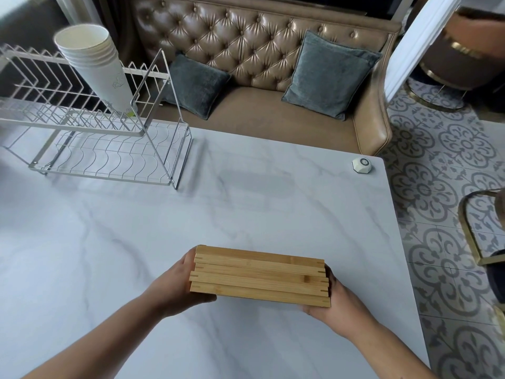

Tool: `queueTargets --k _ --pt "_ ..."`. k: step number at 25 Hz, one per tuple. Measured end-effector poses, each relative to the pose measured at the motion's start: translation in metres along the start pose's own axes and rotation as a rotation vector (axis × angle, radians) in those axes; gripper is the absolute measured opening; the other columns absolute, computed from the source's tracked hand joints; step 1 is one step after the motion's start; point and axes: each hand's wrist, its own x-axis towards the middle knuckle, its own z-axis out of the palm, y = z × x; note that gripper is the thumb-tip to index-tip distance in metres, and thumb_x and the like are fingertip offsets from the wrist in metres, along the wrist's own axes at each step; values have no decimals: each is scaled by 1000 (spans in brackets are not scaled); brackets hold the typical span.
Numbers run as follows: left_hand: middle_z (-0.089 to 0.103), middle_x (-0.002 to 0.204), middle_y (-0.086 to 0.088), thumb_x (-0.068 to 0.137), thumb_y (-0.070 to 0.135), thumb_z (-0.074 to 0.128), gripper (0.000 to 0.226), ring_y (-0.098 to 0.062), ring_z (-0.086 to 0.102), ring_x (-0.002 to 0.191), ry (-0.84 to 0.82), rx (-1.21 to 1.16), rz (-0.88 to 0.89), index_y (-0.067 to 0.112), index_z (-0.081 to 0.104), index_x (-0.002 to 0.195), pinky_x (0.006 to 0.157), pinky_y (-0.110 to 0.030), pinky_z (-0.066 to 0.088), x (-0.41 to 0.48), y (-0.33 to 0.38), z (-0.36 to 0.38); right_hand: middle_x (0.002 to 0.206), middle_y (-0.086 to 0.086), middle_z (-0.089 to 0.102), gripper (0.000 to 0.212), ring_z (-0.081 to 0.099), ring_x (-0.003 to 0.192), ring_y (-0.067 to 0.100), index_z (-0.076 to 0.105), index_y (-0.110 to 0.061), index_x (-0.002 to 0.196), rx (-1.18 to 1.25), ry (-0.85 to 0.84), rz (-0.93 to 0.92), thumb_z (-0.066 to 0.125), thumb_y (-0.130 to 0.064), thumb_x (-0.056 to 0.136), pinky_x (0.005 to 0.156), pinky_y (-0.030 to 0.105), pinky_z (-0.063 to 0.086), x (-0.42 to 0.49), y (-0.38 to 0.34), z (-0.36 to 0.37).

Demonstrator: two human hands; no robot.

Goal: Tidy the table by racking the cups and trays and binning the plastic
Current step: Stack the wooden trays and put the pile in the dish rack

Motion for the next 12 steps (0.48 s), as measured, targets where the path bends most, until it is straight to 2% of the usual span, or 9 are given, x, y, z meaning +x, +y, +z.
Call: queueTargets --k 1,3,5,7,9,12 --pt "46 135 29 69 40 87 83 13 54 113 1 7 -10 44 41 138 87 -18 48 1 0 -1 117 -44 58 70 58 103 -19 35 -64 121 -1 4 7 79 -54 67 75 8 46 1 0 1" --pt "49 134 26 67 42 88 88 7 56 115 -13 33 -19 43 39 140 85 -15 46 2 -2 -3 114 -41 60 70 57 101 -22 37 -62 120 -6 11 17 80 -57 65 73 8 46 2 0 3" --pt "48 140 28 65 46 91 107 1 55 124 -36 52 -10 39 30 152 92 -19 47 3 -7 -4 110 -41 61 69 58 98 -22 37 -64 116 -10 16 29 80 -59 63 71 8 46 2 -1 4" --pt "42 149 28 66 49 93 123 -3 50 135 -59 72 -1 35 17 161 101 -24 46 4 -9 -4 110 -34 65 68 63 99 -12 41 -58 119 -3 19 44 81 -57 64 77 18 52 4 -1 5" --pt "33 153 33 66 49 95 129 -1 45 140 -53 82 12 33 13 164 105 -23 44 5 -10 -5 112 -29 66 69 65 102 -3 45 -50 122 -4 16 53 82 -57 65 81 25 54 6 -2 5" --pt "20 152 38 64 50 95 131 7 35 137 -33 87 28 33 13 165 110 -24 41 4 -13 -7 115 -29 66 72 66 104 -2 44 -50 125 0 21 48 82 -57 65 82 25 55 4 -4 3"
